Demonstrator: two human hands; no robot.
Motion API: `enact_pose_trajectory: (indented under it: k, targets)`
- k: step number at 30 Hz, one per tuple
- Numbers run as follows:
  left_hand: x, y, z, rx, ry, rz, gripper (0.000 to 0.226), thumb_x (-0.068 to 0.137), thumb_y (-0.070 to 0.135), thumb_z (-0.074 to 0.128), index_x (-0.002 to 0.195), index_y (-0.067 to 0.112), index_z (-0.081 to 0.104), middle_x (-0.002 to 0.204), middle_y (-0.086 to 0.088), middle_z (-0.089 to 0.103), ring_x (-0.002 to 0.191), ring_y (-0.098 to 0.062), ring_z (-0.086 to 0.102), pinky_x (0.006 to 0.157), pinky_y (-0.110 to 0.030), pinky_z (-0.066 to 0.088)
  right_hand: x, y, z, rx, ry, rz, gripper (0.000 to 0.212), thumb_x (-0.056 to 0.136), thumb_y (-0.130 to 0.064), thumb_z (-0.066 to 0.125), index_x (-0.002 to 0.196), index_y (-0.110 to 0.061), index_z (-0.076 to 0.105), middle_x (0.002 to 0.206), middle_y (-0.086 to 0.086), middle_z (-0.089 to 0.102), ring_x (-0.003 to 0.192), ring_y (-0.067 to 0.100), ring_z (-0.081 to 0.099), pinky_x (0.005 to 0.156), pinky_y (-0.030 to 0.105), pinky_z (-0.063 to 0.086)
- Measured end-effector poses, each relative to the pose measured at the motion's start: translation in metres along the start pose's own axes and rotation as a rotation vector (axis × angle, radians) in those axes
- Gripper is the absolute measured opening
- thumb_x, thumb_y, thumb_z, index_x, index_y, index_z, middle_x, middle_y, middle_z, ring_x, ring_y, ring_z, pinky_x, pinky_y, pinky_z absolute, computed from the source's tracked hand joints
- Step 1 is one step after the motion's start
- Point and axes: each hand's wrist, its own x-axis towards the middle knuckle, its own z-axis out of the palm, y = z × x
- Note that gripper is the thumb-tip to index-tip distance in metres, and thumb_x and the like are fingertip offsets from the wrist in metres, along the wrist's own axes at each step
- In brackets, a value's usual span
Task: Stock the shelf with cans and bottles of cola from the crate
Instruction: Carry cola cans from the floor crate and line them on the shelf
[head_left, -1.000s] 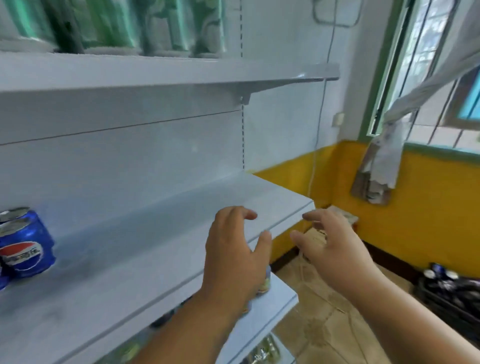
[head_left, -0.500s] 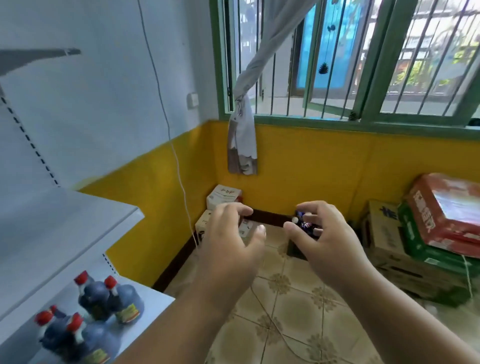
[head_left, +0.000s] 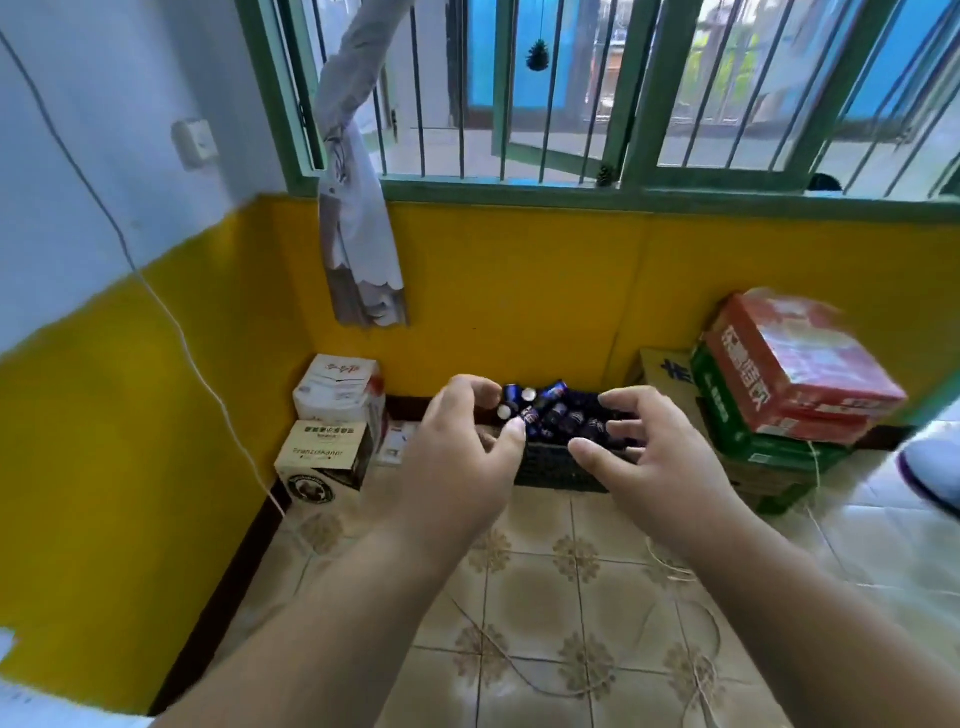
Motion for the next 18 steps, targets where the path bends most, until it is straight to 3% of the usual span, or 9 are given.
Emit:
enact_pose_trajectory:
  k: [5, 9, 12, 18]
  targets:
    - [0.072, -0.015, 0.032, -0.049, -0.146, 0.016, 0.024, 0.094, 0.035, 0.060, 0.116, 0.028, 0.053, 0.107, 0.014, 0.057, 0.082, -0.001, 0.057, 0.071, -0.023, 0.050, 0.043, 0.022, 0.005, 0.008, 0.053, 0.093, 0.053, 0.083, -0.040, 0.079, 0.127, -0.037, 0.050, 0.127, -0.011, 0.054, 0.114, 0.004, 0.055, 0.096, 0.033, 0.051]
    - [0.115, -0.021, 0.087, -0.107, -0.273, -0.008, 0.023, 0.093, 0.034, 0.061, 0.114, 0.030, 0.053, 0.107, 0.014, 0.060, 0.082, -0.001, 0.059, 0.072, -0.023, 0.051, 0.074, 0.061, 0.000, -0.064, 0.068, 0.149, 0.062, 0.078, -0.041, 0.082, 0.130, -0.036, 0.048, 0.126, -0.015, 0.050, 0.112, 0.000, 0.052, 0.083, 0.017, 0.045]
    - [0.149, -0.024, 0.131, -0.116, -0.376, -0.034, 0.024, 0.094, 0.033, 0.061, 0.116, 0.032, 0.052, 0.108, 0.016, 0.059, 0.081, -0.002, 0.059, 0.071, -0.022, 0.050, 0.111, 0.096, -0.010, -0.068, 0.094, 0.196, 0.064, 0.076, -0.041, 0.084, 0.128, -0.040, 0.047, 0.125, -0.017, 0.050, 0.111, 0.000, 0.054, 0.082, 0.017, 0.044]
    - [0.245, -0.047, 0.193, -0.051, -0.379, -0.128, 0.026, 0.094, 0.028, 0.061, 0.118, 0.031, 0.051, 0.111, 0.015, 0.059, 0.085, -0.003, 0.059, 0.072, -0.025, 0.052, 0.237, 0.154, -0.015, -0.014, 0.004, 0.226, 0.065, 0.080, -0.039, 0.082, 0.134, -0.035, 0.045, 0.126, -0.012, 0.049, 0.108, 0.001, 0.053, 0.077, 0.014, 0.042]
